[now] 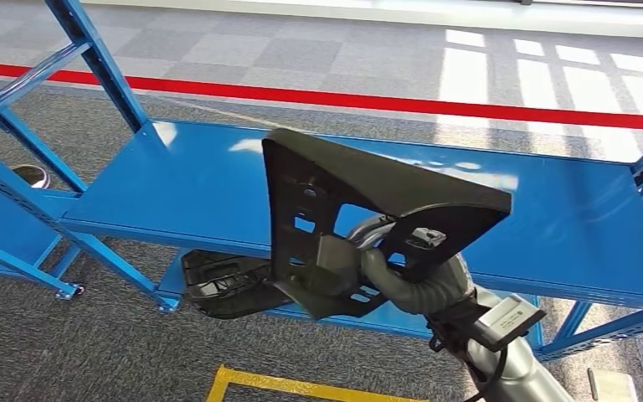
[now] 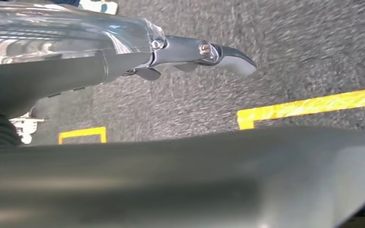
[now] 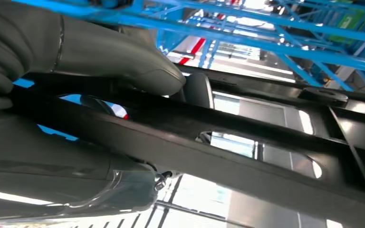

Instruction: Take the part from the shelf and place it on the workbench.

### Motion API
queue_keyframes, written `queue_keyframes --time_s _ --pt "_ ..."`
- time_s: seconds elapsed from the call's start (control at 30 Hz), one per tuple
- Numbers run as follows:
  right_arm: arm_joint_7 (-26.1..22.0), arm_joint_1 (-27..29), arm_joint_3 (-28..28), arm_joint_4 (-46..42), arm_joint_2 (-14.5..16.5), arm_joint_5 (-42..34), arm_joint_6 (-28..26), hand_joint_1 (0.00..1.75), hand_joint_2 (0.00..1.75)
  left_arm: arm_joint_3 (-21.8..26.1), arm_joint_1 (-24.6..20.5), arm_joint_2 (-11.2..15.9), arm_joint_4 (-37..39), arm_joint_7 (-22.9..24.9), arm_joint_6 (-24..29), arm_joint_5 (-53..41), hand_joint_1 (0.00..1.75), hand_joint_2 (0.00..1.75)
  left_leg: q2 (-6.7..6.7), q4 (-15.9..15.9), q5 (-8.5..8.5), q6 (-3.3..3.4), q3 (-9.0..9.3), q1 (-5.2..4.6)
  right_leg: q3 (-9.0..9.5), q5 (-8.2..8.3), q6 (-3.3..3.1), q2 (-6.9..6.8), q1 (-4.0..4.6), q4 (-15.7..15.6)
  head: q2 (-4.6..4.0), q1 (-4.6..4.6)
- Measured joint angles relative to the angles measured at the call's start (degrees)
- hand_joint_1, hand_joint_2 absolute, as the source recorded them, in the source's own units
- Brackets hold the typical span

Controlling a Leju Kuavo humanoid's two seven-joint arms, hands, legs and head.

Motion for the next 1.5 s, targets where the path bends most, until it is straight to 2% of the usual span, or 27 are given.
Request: queue_keyframes --time_s 0.3,1.0,1.5 --pt "-0.1 1.2 0.0 0.0 -0.3 4.9 -3.3 1.75 1.75 0.2 -0.5 0.0 0.0 -2.4 2.2 0.2 0.00 1.75 0.00 0.0 0.00 0.00 0.00 0.00 0.00 0.00 0.00 0.00 0.00 0.0 0.00 0.00" --pt "-0.1 4.1 0.0 0.1 -0.8 7.4 -6.2 1.75 1.75 1.3 -0.9 0.0 0.0 -6.1 9.2 1.3 0.00 1.75 0.00 0.0 -0.02 -0.03 0.00 0.00 0.00 -0.01 0.01 0.00 0.00 0.0 0.00 0.00" --pt "-0.1 4.8 0.0 0.0 -0.8 7.1 -6.9 1.75 1.75 2.3 -0.9 0.0 0.0 -5.9 8.7 2.2 0.00 1.75 0.00 0.0 -0.02 -0.03 0.00 0.00 0.00 -0.01 0.01 0.00 0.00 0.0 0.00 0.00"
